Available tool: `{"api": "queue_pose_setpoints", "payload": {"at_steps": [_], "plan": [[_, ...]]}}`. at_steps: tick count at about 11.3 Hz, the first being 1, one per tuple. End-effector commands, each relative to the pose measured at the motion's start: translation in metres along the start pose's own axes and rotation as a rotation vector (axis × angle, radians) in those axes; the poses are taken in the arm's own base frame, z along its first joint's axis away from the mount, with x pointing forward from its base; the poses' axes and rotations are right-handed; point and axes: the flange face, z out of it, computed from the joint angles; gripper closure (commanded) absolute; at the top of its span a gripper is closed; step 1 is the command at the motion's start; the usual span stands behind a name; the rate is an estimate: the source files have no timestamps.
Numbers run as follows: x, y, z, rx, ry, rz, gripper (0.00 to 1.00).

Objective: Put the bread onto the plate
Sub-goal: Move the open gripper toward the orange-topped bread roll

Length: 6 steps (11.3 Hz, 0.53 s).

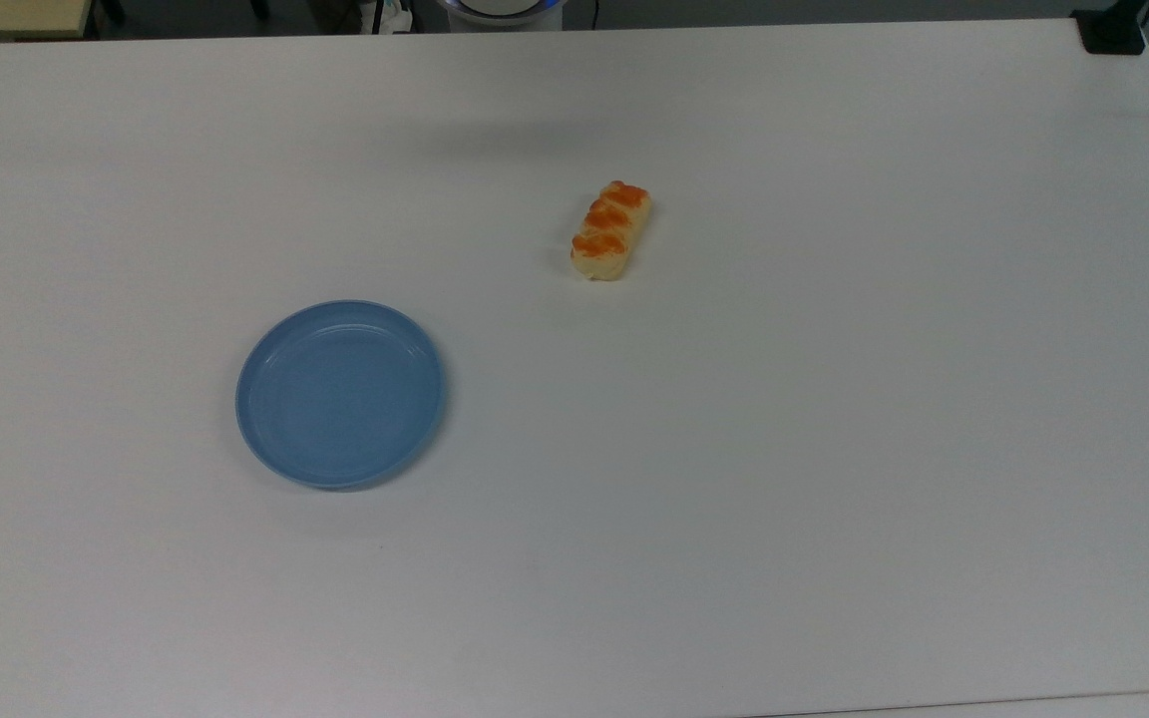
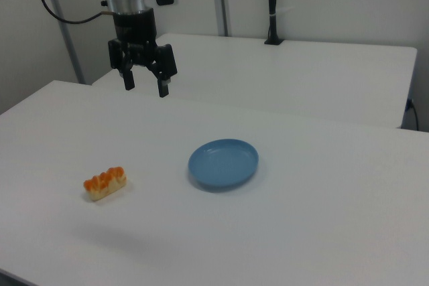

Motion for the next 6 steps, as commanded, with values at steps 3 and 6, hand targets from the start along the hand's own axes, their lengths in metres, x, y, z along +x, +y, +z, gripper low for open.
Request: {"api": "queue_pose_setpoints", "payload": {"at_steps": [3, 6], "plan": [[0.018, -0.046, 0.012, 0.039, 0.06, 0.038, 0.0], [0.021, -0.056, 0.018, 0.039, 0.062, 0.061, 0.0]]}}
